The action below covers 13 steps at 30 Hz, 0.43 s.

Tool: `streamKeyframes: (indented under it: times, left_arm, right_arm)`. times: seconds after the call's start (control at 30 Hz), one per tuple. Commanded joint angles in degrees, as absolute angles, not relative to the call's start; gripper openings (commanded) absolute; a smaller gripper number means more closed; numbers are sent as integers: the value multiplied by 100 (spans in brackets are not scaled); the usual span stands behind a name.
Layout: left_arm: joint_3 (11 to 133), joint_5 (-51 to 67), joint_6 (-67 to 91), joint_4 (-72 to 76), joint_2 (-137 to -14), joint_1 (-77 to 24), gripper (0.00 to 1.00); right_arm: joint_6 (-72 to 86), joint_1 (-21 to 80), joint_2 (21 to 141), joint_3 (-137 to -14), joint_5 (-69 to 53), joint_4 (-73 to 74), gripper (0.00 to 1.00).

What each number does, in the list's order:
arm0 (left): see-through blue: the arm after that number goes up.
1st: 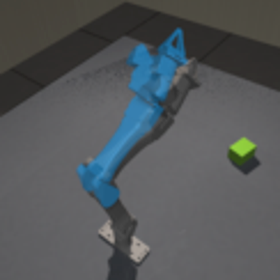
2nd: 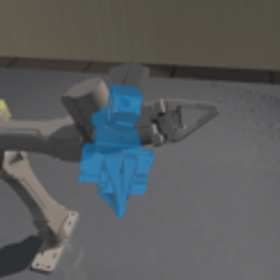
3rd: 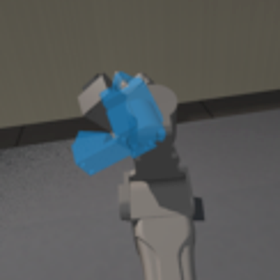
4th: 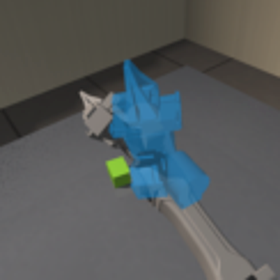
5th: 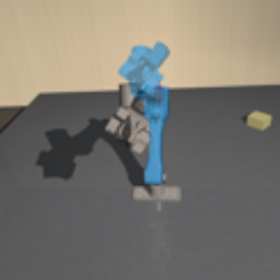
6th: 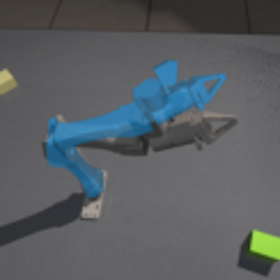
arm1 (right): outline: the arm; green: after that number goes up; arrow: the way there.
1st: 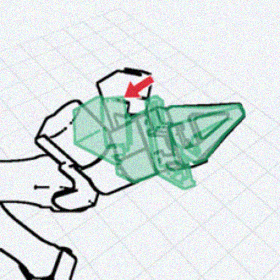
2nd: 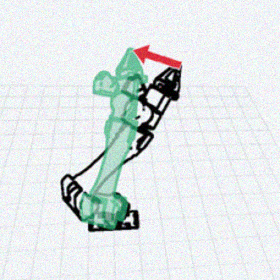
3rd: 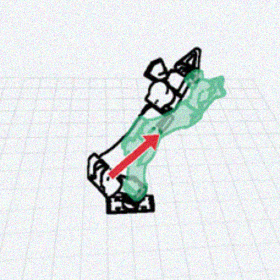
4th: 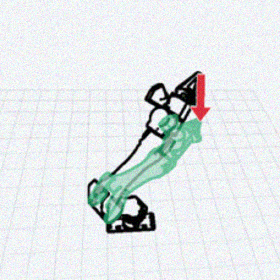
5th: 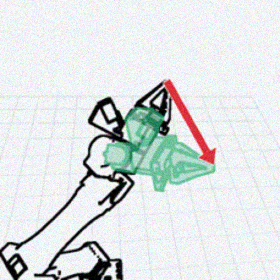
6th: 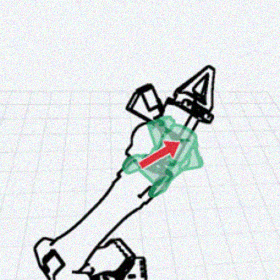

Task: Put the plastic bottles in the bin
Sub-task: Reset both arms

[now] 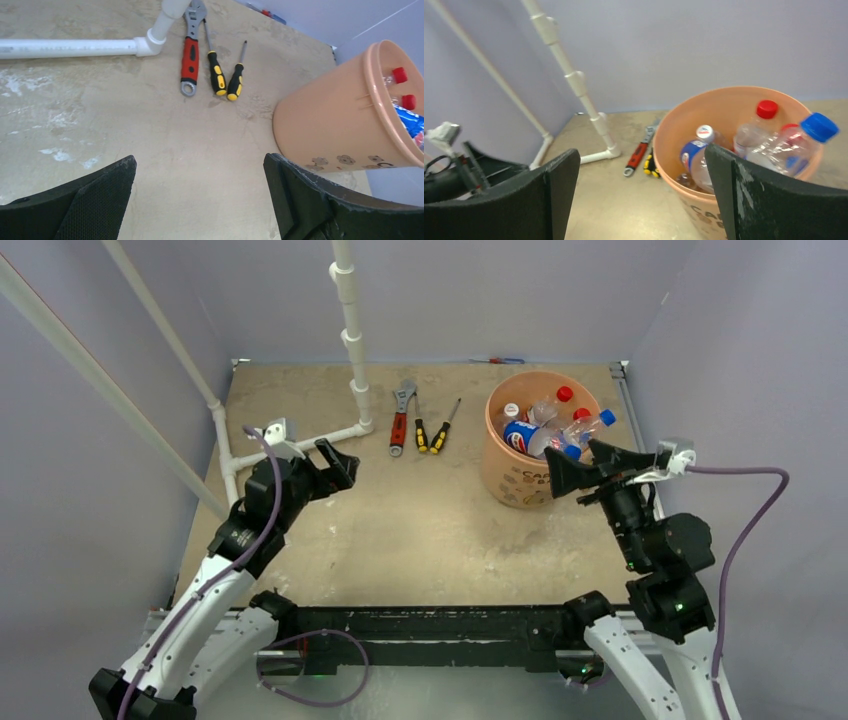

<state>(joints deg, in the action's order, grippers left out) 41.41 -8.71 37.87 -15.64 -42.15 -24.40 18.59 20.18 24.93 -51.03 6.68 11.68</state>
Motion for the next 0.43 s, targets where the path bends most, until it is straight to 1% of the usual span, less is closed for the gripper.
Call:
streamKeyframes:
  times: [0.0, 0.17, 0.4]
  left_arm:
    - [4395, -1267, 3717, -2069, -4187, -2426, 99]
    - [4254, -1538, 3889, -2192, -3991, -2426, 99]
    - [4231, -1486, 3843, -2237, -4064, -2426, 99]
  right_arm:
    - [1995, 2012, 1927, -4865, -564, 1171, 99]
    - [2225, 2013, 1561, -4611, -787, 1352, 99]
    - [2325, 2013, 1167, -4362, -956, 1453, 99]
